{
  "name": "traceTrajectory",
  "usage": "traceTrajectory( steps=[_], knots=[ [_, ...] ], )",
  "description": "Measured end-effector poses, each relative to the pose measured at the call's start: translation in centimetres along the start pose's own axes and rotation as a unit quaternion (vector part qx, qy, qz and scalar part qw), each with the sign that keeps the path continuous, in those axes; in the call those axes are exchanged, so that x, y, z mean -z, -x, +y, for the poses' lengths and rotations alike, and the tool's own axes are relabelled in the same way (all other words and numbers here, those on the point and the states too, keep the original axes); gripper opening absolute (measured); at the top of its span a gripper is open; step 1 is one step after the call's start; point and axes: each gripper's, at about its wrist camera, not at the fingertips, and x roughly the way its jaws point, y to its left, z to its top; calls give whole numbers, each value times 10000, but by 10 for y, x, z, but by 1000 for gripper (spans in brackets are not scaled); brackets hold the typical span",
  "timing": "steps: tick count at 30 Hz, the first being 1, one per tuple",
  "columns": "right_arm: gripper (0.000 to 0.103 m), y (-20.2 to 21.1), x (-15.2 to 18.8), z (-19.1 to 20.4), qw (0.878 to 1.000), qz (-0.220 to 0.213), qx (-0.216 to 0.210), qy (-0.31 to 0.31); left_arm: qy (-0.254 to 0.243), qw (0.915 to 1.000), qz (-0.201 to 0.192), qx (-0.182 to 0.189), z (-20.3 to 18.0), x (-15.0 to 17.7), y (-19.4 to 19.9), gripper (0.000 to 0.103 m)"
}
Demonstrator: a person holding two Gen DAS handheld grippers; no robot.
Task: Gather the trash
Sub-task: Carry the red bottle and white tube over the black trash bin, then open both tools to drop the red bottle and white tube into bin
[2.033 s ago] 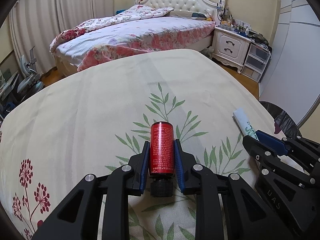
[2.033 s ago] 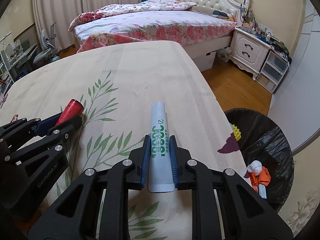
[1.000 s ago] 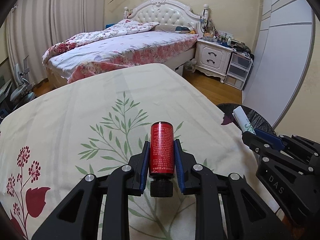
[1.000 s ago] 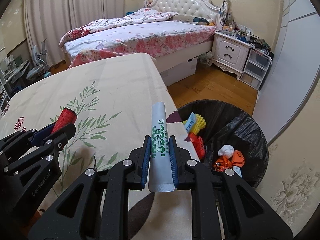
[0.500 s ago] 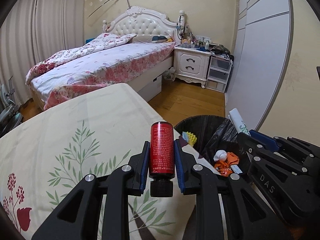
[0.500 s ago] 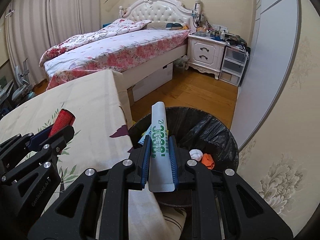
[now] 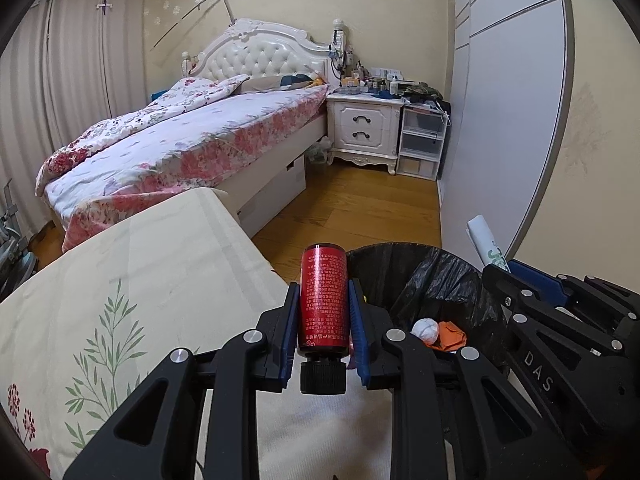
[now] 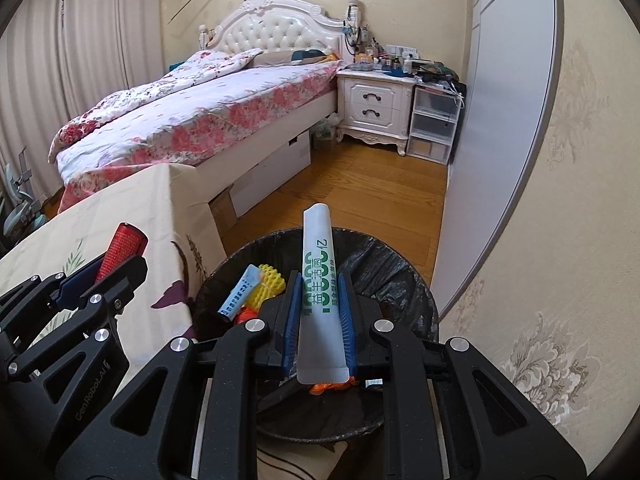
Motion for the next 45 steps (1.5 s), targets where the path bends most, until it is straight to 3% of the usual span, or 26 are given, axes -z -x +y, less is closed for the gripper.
traceTrajectory(
  steps=[34,36,45],
  knots=[
    [19,-53,-3,-29,9988,299,188,-341,-243,9973,686,39,-28,-19,-71,25],
    [19,-54,-3,-29,9987,303,194,-356,-232,9972,716,43,-28,-19,-73,27],
    [21,-57,-3,-30,9984,341,234,-375,-180,9976,675,-20,-25,-18,-72,57]
  ],
)
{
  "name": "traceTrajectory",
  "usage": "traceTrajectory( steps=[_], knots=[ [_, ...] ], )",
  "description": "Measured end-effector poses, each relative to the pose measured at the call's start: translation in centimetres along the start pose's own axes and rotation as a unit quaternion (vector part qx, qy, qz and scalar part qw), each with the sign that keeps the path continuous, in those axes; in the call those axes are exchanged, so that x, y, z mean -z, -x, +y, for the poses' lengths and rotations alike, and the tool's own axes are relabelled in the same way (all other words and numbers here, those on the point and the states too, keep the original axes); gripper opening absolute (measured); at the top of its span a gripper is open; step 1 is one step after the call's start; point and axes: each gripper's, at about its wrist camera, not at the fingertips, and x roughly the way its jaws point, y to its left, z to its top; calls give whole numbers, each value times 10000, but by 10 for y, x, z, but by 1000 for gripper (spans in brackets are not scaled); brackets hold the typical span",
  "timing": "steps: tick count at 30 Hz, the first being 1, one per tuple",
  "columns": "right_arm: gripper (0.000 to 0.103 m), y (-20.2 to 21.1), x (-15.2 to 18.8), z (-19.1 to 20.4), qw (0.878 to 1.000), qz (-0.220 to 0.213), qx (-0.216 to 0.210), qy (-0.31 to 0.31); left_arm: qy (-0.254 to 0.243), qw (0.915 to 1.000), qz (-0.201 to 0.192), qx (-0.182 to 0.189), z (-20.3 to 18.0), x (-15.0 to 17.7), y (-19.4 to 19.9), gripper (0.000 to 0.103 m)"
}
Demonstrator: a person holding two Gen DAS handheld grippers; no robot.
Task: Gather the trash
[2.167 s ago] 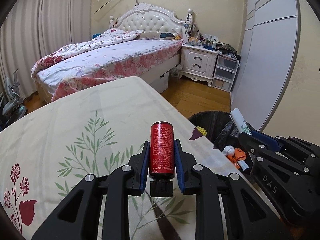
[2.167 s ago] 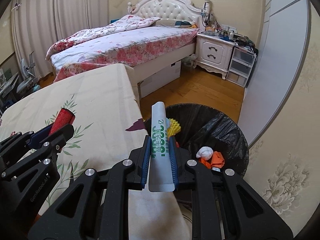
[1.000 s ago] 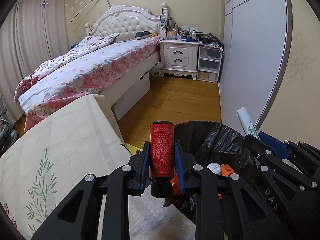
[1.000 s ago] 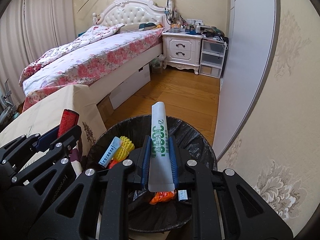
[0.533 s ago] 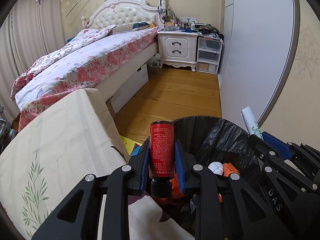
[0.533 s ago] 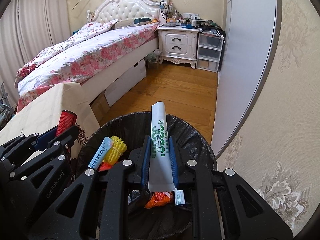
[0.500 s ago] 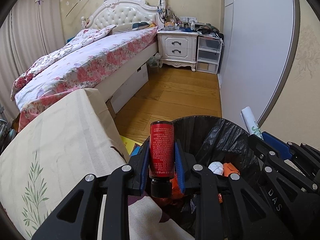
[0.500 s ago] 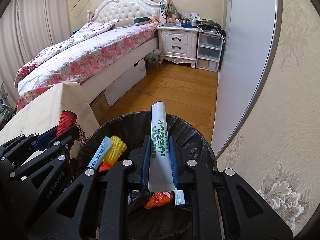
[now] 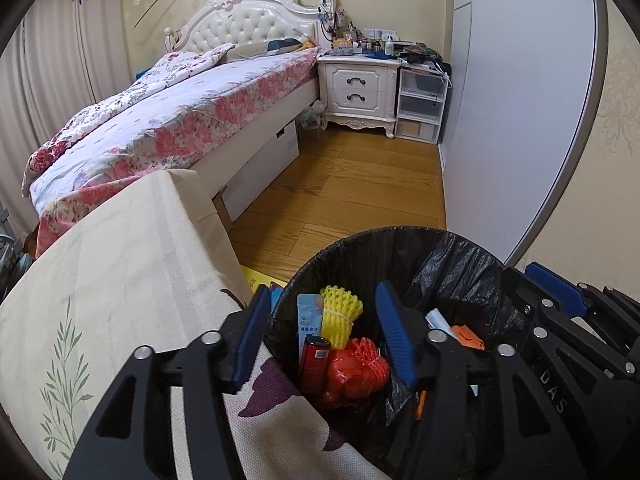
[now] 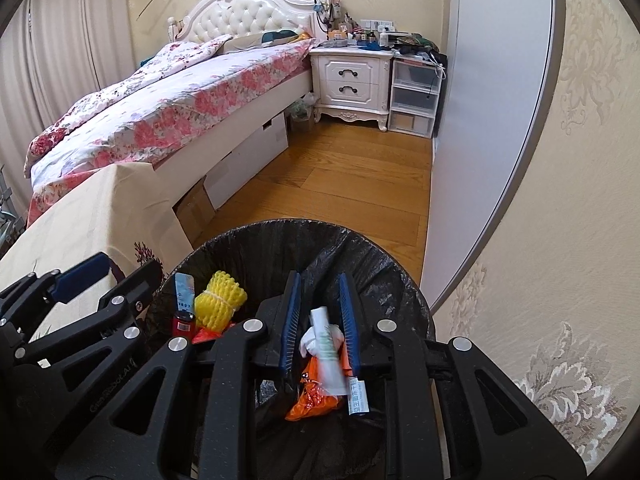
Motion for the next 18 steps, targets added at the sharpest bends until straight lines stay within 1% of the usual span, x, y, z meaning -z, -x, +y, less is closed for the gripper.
traceTrajectory(
  steps=[2,3,5,7,11,13,15,18],
  knots=[
    [30,0,-1,0,10000,-15,17,-3,5,10000,-23,-14,0,0,1,63],
    [34,1,-1,0,10000,-37,35,-8,5,10000,-33,-24,0,0,2,64],
    [34,1,-1,0,10000,-45,41,-12,19,10000,-50,-40,0,1,3,69],
    [38,3,-1,-1,10000,-67,60,-21,35,10000,-69,-58,2,0,4,72],
    [46,7,-2,-2,9999,-120,110,-57,97,9999,-77,-97,8,0,5,75],
    [53,9,-2,-2,9997,-160,155,-62,131,9998,-69,-108,10,0,6,75],
    [56,11,-1,-3,9997,-183,170,-66,146,9998,-70,-119,12,0,7,75],
    [62,13,-1,-2,9995,-215,215,-51,144,9997,-86,-191,14,2,9,76]
  ],
)
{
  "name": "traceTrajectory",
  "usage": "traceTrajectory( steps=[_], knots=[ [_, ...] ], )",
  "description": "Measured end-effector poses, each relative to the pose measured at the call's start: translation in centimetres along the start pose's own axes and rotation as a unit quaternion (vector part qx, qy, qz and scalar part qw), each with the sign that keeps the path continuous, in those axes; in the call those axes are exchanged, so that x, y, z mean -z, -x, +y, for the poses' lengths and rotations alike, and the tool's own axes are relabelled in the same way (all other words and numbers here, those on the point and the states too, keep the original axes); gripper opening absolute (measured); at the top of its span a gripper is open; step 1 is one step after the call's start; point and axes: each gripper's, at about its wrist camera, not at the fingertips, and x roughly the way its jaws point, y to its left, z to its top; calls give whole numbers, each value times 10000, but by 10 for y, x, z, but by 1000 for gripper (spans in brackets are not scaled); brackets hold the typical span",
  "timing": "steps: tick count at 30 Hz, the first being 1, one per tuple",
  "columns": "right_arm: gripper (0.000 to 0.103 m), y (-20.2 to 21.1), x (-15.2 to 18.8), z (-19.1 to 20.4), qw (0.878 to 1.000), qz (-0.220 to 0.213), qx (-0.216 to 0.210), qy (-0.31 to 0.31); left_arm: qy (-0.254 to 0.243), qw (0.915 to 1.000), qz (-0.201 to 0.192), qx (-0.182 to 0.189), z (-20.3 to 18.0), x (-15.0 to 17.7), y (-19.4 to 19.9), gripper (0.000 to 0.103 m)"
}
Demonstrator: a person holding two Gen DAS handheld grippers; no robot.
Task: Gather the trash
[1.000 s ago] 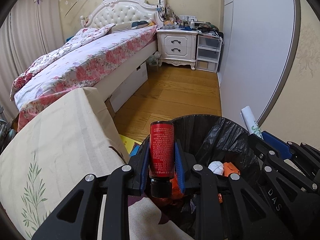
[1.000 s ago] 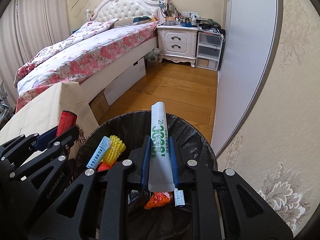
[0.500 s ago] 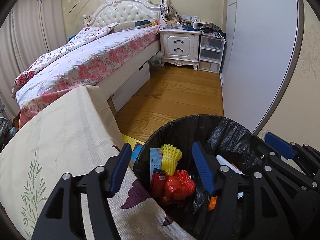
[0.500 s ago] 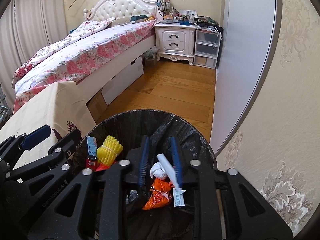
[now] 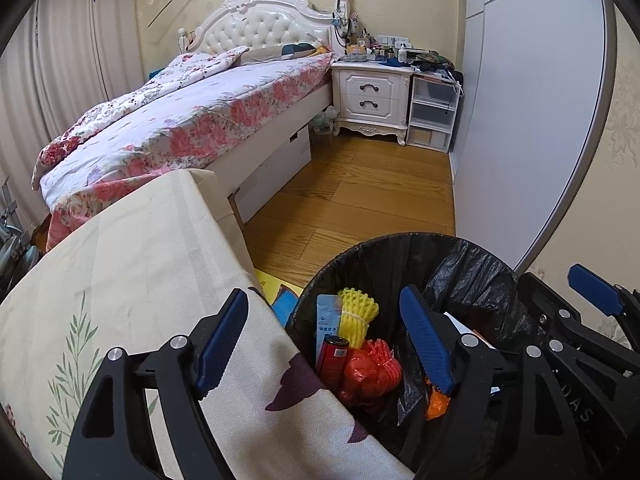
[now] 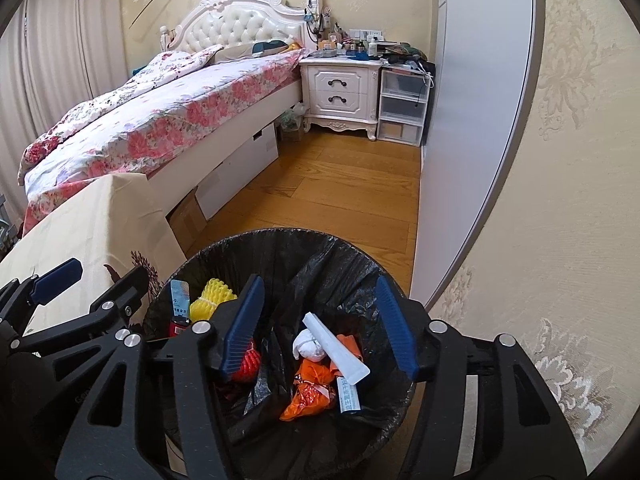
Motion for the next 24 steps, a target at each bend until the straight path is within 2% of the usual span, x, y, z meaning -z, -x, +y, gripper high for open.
traceTrajectory(
  steps=[12,24],
  knots=[
    [75,10,6,0,9999,-91,47,-42,98,9998,-74,-124,13,11,13,78],
    [81,32,20,8,9998,-159,5,72,207,9992,-251,-236,28,25,40,81]
  ],
)
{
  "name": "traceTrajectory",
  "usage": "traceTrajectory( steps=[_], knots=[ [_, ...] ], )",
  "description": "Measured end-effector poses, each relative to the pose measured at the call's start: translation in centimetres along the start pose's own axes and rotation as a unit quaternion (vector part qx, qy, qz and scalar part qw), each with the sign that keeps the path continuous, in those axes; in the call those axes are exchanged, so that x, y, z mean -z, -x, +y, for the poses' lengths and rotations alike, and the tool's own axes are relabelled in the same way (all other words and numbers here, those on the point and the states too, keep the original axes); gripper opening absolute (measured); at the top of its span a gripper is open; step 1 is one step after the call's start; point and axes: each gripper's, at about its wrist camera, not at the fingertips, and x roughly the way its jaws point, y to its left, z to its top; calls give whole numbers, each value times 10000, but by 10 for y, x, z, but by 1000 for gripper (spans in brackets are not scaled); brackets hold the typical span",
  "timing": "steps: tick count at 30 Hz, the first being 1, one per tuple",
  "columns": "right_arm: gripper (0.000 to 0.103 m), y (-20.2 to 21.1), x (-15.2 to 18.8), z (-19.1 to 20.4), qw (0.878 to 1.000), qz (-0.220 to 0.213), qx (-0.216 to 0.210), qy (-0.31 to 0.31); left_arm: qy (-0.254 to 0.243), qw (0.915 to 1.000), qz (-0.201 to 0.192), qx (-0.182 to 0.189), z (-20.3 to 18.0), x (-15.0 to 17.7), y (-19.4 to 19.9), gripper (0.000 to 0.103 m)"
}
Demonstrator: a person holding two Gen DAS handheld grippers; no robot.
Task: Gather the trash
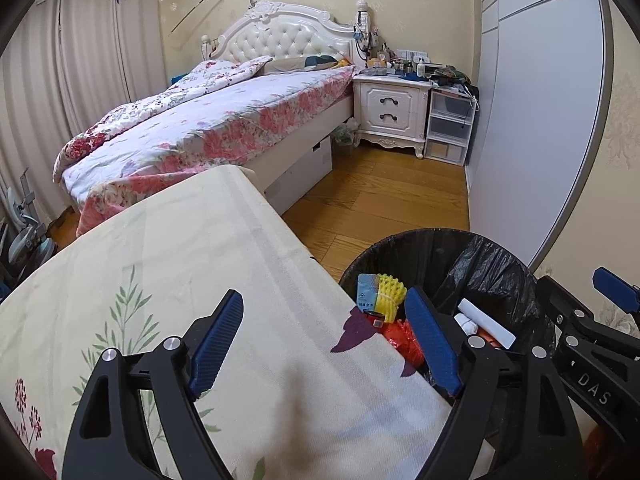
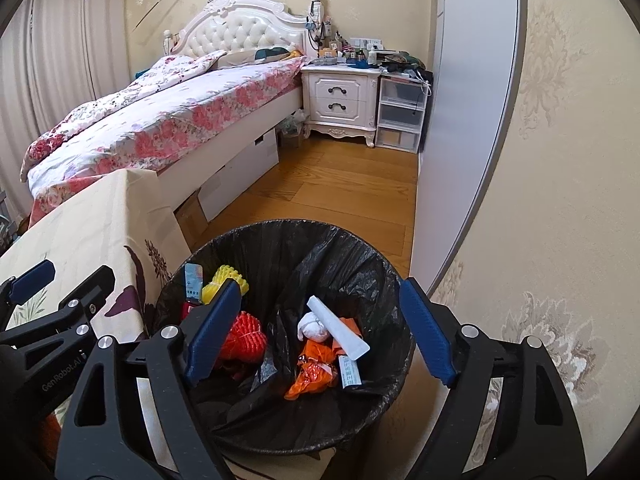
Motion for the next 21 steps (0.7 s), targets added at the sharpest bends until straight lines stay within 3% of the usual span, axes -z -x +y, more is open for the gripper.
traceTrajectory(
  steps=[3,7,21],
  knots=[
    [88,9,2,3,9999,-84,2,73,68,10000,-60,19,5,2,10,81],
    [91,20,4,7,9997,-175,-37,150,87,9998,-151,-8,10,7,23,83],
    [94,61,14,25,9983,-387,-211,382,189,9988,-428,-175,29,26,71,85]
  ],
)
